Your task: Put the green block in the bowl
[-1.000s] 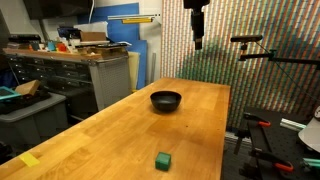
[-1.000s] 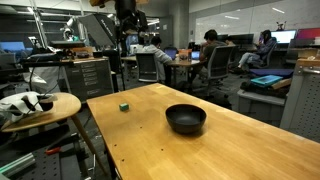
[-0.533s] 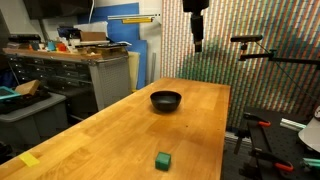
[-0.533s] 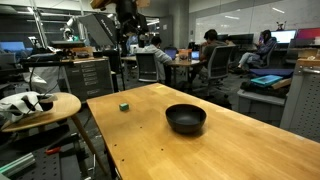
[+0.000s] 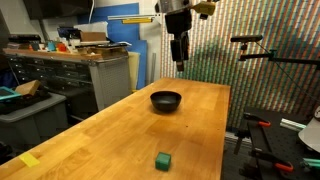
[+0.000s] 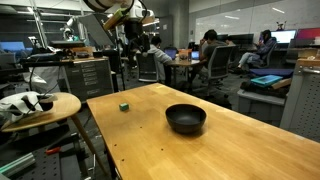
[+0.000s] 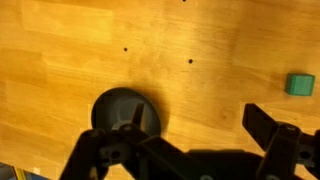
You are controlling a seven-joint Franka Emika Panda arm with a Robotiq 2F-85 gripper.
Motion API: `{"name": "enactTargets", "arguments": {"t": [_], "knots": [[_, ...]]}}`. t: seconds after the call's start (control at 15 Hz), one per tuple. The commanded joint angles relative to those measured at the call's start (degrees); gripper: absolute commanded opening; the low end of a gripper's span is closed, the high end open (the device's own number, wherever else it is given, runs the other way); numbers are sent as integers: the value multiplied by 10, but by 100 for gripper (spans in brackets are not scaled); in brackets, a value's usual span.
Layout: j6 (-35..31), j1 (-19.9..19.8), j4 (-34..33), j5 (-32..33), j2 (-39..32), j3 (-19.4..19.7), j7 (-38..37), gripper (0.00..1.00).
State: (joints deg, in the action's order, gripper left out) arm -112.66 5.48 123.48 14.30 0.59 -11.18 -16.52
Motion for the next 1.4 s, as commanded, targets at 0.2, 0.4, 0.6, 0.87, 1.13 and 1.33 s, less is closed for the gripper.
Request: {"name": "enactTargets", "arguments": {"t": [0.2, 0.4, 0.6, 0.87, 1.13, 1.33], "knots": [[-56, 65, -88, 14, -137, 1, -115, 100], [-93, 102, -114, 27, -186, 9, -161, 100], [-121, 136, -133, 47, -226, 16, -184, 100], [-131, 167, -149, 43, -267, 28, -210, 100], [-175, 178, -141, 34, -294, 33, -219, 100], [-232, 181, -137, 28, -317, 33, -203, 100]]}}
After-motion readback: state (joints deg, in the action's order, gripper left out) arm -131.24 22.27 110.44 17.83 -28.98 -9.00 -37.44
